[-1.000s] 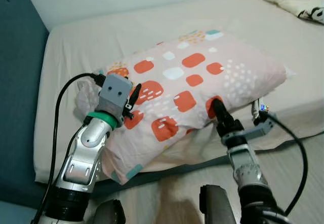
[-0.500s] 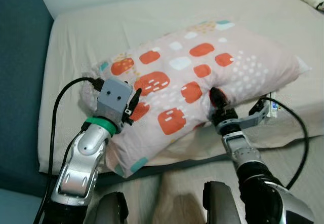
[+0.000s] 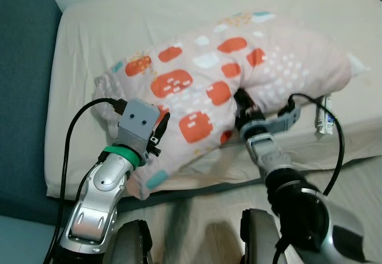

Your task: Clean up the room

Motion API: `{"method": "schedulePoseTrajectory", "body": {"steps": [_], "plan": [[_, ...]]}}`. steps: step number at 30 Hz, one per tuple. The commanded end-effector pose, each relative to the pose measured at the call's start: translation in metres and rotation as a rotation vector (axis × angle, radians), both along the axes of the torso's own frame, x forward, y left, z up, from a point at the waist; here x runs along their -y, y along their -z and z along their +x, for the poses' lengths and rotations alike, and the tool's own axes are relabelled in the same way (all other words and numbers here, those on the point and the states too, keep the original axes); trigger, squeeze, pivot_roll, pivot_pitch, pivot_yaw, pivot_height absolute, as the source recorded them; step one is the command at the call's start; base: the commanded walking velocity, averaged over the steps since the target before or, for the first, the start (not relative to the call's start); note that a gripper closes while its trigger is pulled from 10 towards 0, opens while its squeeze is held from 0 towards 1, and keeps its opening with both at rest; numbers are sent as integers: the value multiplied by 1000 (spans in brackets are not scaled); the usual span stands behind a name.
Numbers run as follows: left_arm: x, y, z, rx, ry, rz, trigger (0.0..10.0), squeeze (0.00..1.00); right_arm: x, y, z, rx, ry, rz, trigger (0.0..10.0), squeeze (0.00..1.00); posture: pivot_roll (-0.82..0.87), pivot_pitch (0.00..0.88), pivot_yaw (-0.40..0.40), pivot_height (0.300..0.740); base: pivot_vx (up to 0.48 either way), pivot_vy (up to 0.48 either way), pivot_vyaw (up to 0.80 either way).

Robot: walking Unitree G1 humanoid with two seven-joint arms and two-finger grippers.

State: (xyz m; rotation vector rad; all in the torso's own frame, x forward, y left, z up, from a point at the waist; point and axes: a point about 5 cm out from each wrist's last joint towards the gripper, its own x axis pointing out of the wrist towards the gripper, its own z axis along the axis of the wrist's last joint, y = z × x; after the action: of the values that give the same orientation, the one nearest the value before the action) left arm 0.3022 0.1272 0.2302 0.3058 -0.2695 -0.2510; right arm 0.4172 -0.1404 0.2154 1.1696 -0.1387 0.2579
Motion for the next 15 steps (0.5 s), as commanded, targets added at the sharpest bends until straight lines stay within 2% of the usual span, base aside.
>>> {"method": "schedulePoseTrajectory", "body": {"steps": [1, 8, 10, 15], "plan": [[-3, 6, -3, -22, -17, 10, 10000, 0, -9, 10, -1, -56, -34, -33, 0, 0, 95, 347, 149, 530, 0, 0, 0], [-3, 6, -2, -27, -20, 10, 10000, 0, 1, 21, -3, -116, 31, -6, 0, 0, 87, 339, 158, 530, 0, 0, 0], [-3, 6, -2, -29, -18, 12, 10000, 0, 9, 27, -4, -153, 82, 15, 0, 0, 88, 332, 163, 530, 0, 0, 0], [-3, 5, -2, -31, -18, 13, 10000, 0, 14, 26, -4, -158, 106, 22, 0, 0, 88, 328, 162, 530, 0, 0, 0]]}}
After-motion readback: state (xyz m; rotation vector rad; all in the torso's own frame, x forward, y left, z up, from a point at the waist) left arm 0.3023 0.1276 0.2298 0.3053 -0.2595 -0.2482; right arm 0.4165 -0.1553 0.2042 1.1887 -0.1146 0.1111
